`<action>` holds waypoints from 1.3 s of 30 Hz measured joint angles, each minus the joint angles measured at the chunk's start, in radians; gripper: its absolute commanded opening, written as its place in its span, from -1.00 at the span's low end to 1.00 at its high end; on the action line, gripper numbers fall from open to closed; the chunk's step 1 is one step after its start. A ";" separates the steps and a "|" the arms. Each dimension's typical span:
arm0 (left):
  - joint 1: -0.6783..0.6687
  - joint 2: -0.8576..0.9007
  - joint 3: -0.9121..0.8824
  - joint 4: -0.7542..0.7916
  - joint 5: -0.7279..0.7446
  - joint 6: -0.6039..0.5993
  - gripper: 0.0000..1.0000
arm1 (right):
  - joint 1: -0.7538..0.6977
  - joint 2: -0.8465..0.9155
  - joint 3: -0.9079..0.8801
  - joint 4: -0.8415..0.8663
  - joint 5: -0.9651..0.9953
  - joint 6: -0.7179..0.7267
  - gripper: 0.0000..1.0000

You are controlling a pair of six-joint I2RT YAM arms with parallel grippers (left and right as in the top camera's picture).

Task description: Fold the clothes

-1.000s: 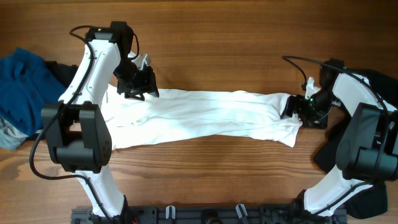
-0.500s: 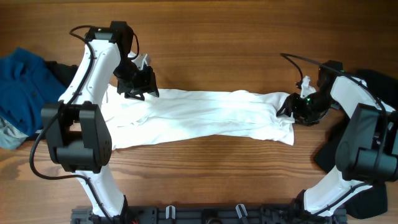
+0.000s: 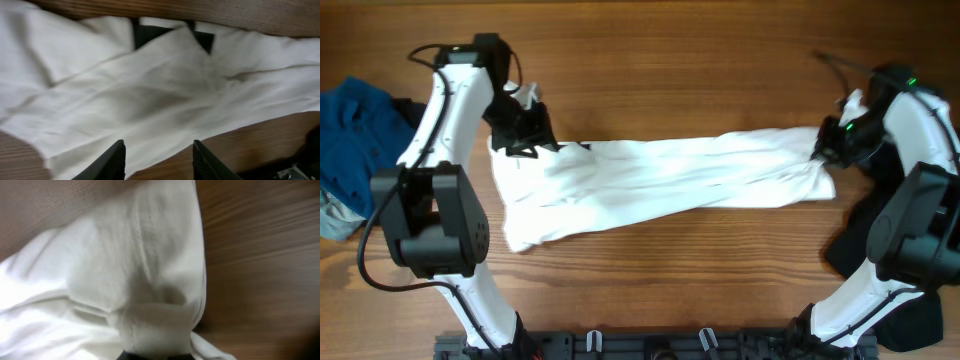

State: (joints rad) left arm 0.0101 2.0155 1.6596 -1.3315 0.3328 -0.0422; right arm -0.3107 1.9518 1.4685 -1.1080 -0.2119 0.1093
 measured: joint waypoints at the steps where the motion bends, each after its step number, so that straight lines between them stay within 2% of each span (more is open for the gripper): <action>1: 0.018 0.000 0.000 -0.002 0.000 0.000 -0.14 | 0.000 -0.002 0.033 -0.027 0.011 0.000 -0.91; 4: 0.052 0.000 0.000 -0.012 -0.003 0.000 -0.14 | 0.025 -0.013 0.092 -0.090 0.034 -0.001 -0.91; 9: 0.062 0.000 0.000 -0.025 -0.007 0.000 -0.14 | 0.180 -0.016 0.094 -0.126 0.034 0.023 -0.91; 16: 0.061 0.000 0.000 -0.031 -0.007 0.000 -0.14 | 0.514 -0.016 0.094 -0.024 0.021 0.160 -0.91; 20: 0.061 0.000 0.000 -0.032 -0.007 0.000 -0.14 | 0.650 -0.016 0.087 0.037 0.018 0.241 -0.91; 28: 0.061 0.000 0.000 -0.033 -0.007 0.000 -0.14 | 0.743 -0.016 0.084 0.063 0.002 0.291 -0.90; 29: 0.061 0.000 0.000 -0.033 -0.007 0.000 -0.14 | 0.751 -0.016 0.084 0.063 0.001 0.291 -0.77; 31: 0.061 0.000 0.000 -0.033 -0.007 0.000 -0.13 | 0.765 -0.016 0.084 0.063 -0.008 0.290 -0.27; 32: 0.061 0.000 0.000 -0.033 -0.007 0.000 -0.13 | 0.772 -0.016 0.084 0.063 -0.016 0.289 -0.10; 35: 0.061 0.000 0.000 -0.033 -0.007 0.000 -0.13 | 0.786 -0.016 0.084 0.068 -0.055 0.263 0.00; 39: 0.061 0.000 0.000 -0.033 -0.007 0.000 -0.13 | 0.792 -0.016 0.084 0.057 -0.073 0.209 -0.02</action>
State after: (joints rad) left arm 0.0715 2.0151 1.6596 -1.3647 0.3260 -0.0422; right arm 0.4808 1.9358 1.5524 -1.0508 -0.2852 0.3180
